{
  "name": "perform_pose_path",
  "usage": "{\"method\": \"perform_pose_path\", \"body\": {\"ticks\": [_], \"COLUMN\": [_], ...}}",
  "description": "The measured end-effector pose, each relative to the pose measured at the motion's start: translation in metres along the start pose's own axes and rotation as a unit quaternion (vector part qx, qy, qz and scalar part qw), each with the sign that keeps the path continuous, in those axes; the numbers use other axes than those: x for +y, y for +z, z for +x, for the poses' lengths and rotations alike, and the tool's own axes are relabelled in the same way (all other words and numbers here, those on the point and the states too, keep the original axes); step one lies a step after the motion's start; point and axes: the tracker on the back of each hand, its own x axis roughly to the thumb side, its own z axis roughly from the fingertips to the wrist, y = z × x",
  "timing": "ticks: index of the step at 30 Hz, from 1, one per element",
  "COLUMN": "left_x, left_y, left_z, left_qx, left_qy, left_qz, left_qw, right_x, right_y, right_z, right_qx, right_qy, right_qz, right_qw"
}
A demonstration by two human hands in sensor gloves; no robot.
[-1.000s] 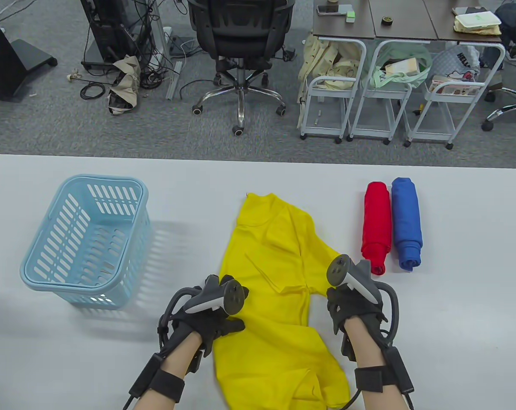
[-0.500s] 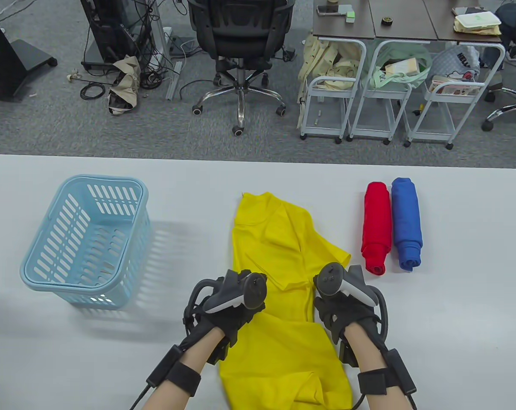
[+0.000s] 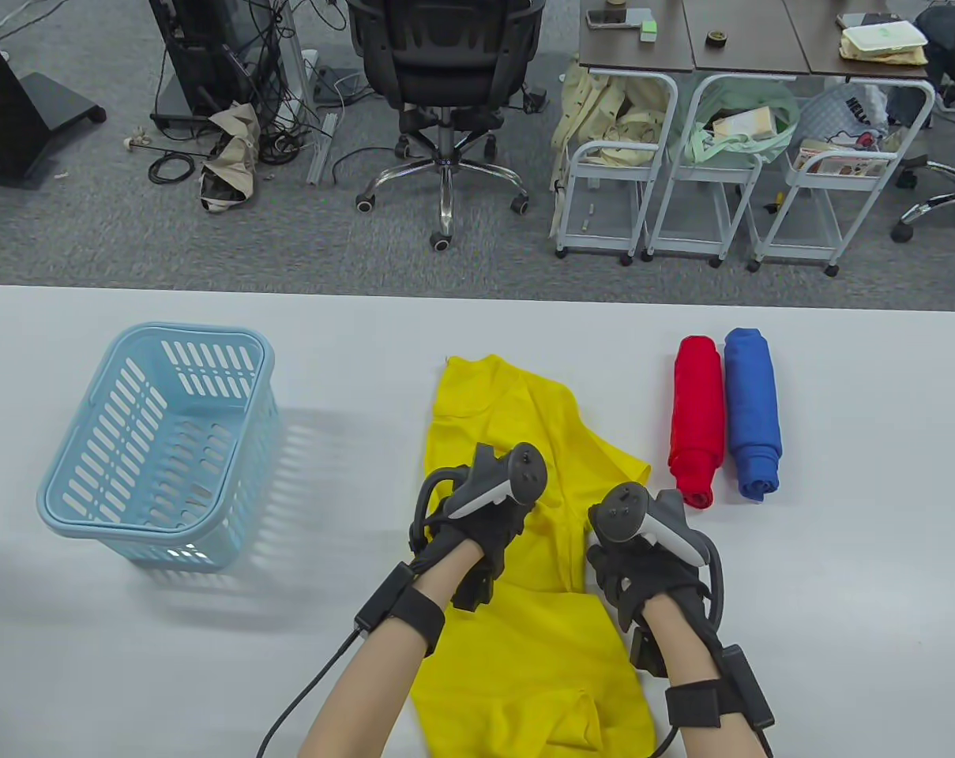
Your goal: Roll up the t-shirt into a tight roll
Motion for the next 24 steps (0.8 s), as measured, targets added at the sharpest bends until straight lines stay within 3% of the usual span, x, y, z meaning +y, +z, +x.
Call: {"method": "perform_pose_path", "body": {"ticks": [1,3,4,5,6,7,8,11,13,14,16,18,20,22,24], "left_x": [0.012,0.036,0.051,0.062,0.069,0.077,0.079,0.068,0.050,0.033,-0.002,-0.041,-0.057,-0.050,-0.041], "left_y": [0.012,0.039,0.059,0.075,0.087,0.102,0.109,0.123,0.120,0.113,0.098,0.083,0.078,0.078,0.081], "left_z": [-0.012,-0.031,-0.043,-0.053,-0.059,-0.067,-0.070,-0.067,-0.059,-0.054,-0.044,-0.038,-0.038,-0.047,-0.068], "left_qx": [0.026,0.100,0.155,0.189,0.210,0.222,0.220,0.175,0.134,0.103,0.060,0.020,0.040,0.029,0.071], "left_qy": [-0.054,-0.190,-0.255,-0.265,-0.251,-0.206,-0.171,-0.080,-0.044,-0.011,0.047,0.075,-0.001,-0.117,-0.122], "left_qz": [0.039,0.153,0.239,0.294,0.317,0.320,0.315,0.233,0.155,0.091,-0.025,-0.138,-0.156,-0.134,-0.118], "left_qw": [0.997,0.965,0.924,0.898,0.890,0.898,0.907,0.953,0.978,0.991,0.997,0.987,0.987,0.984,0.983], "right_x": [0.001,0.000,0.000,0.000,0.001,0.001,0.001,-0.002,-0.002,0.001,0.010,0.023,0.023,0.017,0.011], "right_y": [0.000,0.000,-0.001,-0.001,0.000,0.001,0.002,0.018,0.030,0.035,0.039,0.033,0.024,0.018,0.013], "right_z": [0.000,0.002,0.003,0.003,0.004,0.006,0.007,0.027,0.042,0.051,0.061,0.061,0.053,0.045,0.035], "right_qx": [0.003,0.010,0.012,0.012,0.012,0.013,0.013,-0.010,-0.045,-0.081,-0.123,-0.111,-0.086,-0.065,-0.048], "right_qy": [0.002,0.011,0.013,0.012,0.011,0.005,0.000,0.019,0.052,0.063,0.069,0.075,0.089,0.084,0.068], "right_qz": [0.000,-0.003,-0.003,-0.002,0.000,0.004,0.004,-0.017,-0.029,-0.023,0.019,0.054,0.039,0.033,0.024], "right_qw": [1.000,1.000,1.000,1.000,1.000,1.000,1.000,1.000,0.997,0.994,0.990,0.989,0.992,0.994,0.996]}}
